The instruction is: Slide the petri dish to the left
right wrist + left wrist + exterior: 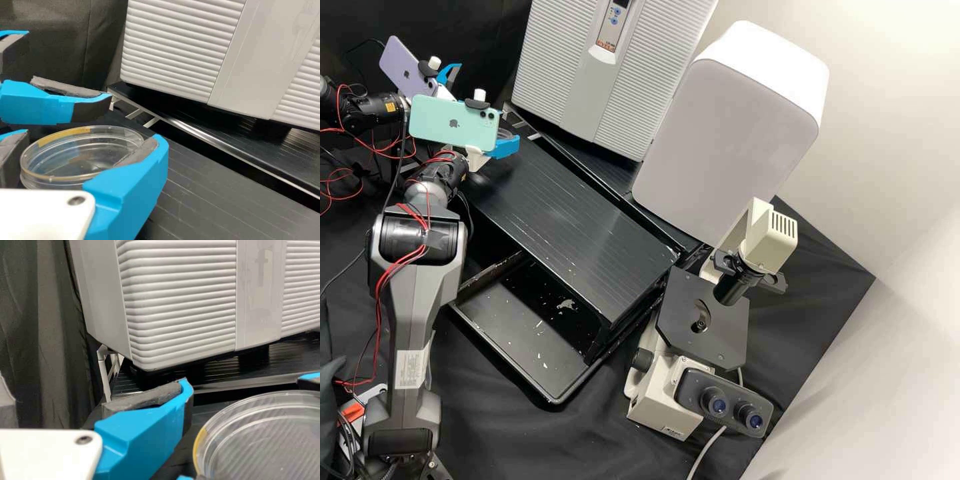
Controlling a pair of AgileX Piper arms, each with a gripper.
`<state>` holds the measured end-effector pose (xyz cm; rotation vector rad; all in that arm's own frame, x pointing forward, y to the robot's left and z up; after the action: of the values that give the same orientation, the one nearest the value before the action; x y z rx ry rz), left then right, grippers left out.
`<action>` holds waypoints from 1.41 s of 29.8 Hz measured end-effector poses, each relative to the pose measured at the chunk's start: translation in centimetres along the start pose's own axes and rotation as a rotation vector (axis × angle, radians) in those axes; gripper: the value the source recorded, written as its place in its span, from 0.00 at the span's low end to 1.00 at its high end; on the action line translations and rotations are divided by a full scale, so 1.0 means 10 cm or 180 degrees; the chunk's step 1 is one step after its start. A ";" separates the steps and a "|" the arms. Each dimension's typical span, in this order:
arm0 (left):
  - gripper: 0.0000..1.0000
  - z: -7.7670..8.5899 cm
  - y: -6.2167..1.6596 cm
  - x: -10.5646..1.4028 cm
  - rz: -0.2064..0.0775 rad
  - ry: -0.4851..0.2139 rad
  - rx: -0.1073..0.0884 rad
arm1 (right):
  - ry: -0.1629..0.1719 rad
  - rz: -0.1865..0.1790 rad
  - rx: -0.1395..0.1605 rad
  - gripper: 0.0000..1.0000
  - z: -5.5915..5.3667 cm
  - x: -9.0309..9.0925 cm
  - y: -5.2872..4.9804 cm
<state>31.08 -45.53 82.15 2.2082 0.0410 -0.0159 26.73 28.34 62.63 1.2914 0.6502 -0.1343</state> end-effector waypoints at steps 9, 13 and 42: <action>1.00 0.00 0.000 0.00 0.0000 0.0000 0.0000 | 0.0000 0.0000 0.0000 0.00 0.00 0.00 0.00; 1.00 0.00 0.000 0.00 0.0000 0.0000 0.0000 | 0.0021 -0.0007 -0.0022 0.00 -0.02 0.00 -0.01; 1.00 0.00 0.000 0.00 0.0000 0.0000 0.0000 | 0.0066 -0.0031 -0.0107 1.00 -0.02 -0.03 -0.05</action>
<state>31.08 -45.53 82.15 2.2082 0.0410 -0.0159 26.23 28.28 62.33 1.2589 0.6740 -0.1178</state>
